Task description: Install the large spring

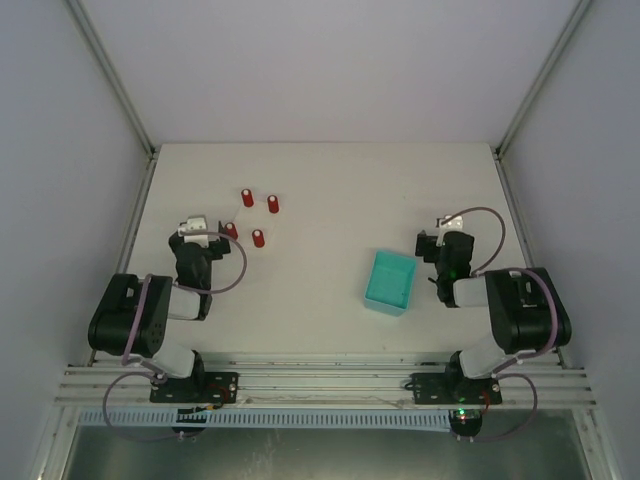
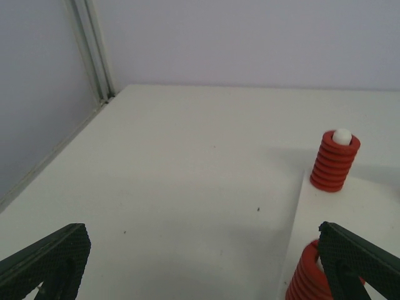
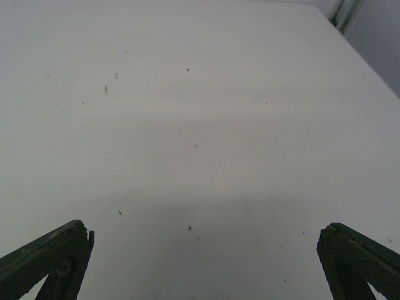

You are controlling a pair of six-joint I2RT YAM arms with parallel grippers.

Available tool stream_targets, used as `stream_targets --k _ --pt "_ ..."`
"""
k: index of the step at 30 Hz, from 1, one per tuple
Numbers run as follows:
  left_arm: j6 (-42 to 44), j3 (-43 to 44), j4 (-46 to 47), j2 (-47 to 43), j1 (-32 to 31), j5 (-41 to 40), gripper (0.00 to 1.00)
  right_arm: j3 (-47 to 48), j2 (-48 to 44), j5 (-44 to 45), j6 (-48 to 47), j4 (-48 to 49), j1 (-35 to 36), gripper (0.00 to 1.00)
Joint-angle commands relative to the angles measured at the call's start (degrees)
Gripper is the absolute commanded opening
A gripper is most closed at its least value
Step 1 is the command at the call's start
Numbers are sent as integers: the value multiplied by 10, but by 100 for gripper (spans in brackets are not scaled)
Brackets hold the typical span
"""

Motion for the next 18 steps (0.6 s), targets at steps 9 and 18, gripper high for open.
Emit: stream_targets --k 9,18 --pt "-24 -13 51 17 12 48 99 22 16 36 19 19 -4 99" --pt "-24 -13 52 15 12 48 99 22 16 36 19 19 -3 99"
